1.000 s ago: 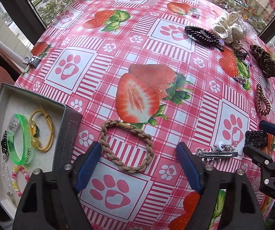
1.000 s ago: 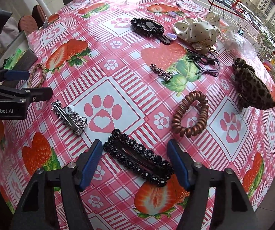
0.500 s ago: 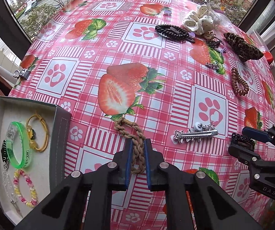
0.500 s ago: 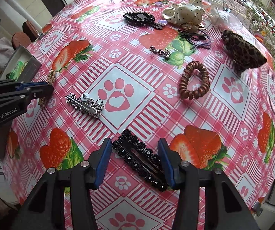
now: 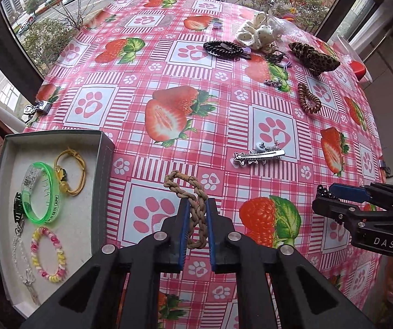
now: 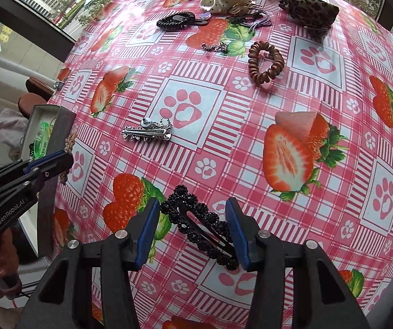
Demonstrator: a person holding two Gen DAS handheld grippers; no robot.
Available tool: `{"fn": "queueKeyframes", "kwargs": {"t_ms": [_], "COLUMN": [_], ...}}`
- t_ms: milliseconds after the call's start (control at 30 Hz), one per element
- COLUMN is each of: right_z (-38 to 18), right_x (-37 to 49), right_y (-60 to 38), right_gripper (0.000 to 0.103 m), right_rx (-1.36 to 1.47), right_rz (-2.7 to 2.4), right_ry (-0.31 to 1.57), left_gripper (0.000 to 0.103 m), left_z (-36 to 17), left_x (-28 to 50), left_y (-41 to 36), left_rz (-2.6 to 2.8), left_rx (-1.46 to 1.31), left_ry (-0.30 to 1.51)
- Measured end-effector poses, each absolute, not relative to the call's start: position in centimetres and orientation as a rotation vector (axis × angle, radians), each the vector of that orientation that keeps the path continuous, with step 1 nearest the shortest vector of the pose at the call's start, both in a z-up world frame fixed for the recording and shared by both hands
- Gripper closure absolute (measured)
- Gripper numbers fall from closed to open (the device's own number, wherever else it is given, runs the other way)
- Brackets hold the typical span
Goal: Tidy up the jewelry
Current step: 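Carry the braided bracelet and black hair clip in both grippers over the tray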
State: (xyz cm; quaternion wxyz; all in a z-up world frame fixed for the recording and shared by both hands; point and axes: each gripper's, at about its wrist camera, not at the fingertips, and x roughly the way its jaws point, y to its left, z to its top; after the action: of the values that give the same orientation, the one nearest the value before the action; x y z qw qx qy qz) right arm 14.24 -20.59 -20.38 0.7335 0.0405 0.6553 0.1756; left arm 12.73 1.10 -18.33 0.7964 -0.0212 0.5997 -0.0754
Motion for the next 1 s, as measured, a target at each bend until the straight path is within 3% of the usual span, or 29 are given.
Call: {"fn": "queueKeyframes", "kwargs": {"t_ms": [1000], "right_z": [-15.4], "right_x": [10.6], "right_y": [-4.8], "right_gripper": [0.050], "right_rx": [0.057], "right_rz": [0.508], "right_ry": [1.362], "left_gripper": [0.084], "left_z": [-16.1], "left_x": [4.9], "left_y": [14.0], "left_rz": [-0.066], "left_rx": [-0.120], "left_ry": [1.249]}}
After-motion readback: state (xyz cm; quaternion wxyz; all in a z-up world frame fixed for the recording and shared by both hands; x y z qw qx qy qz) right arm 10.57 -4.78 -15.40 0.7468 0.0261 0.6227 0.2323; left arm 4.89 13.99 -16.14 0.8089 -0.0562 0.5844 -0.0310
